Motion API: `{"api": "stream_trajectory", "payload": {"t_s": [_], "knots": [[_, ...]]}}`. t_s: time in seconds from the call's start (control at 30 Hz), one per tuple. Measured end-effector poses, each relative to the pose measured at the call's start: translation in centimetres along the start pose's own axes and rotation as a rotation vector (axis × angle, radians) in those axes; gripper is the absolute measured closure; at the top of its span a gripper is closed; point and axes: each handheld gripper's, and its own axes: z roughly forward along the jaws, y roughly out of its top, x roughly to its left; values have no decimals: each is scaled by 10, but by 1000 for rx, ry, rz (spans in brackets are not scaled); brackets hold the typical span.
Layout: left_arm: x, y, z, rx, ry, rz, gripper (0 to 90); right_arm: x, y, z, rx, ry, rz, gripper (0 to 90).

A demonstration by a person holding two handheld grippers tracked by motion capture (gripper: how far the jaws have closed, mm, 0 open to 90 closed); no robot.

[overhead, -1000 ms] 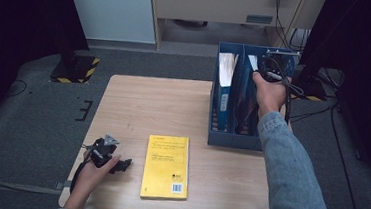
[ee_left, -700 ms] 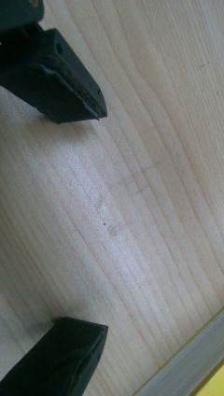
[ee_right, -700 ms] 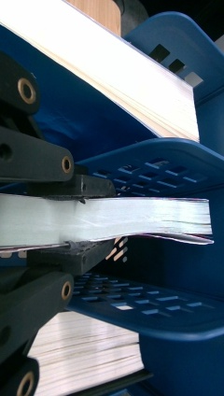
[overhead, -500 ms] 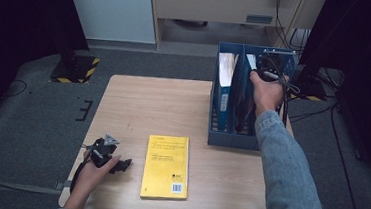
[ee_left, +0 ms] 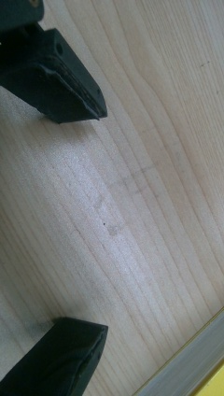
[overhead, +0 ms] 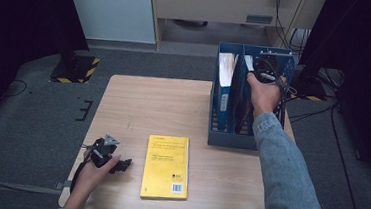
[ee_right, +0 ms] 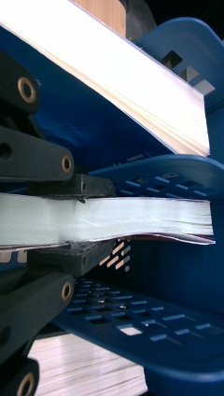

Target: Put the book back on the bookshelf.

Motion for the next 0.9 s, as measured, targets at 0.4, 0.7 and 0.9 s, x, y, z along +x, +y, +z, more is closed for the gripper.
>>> {"api": "stream_trajectory", "payload": {"t_s": [0.4,0.7,0.9], "knots": [[0,0,0,1,0,0,0,10,-3,-1,-1,1,-18,708],[0,0,0,2,-1,1,0,12,-5,-3,-3,27,-5,673],[0,1,0,3,-1,3,0,13,-4,-8,-2,42,-10,659]]}}
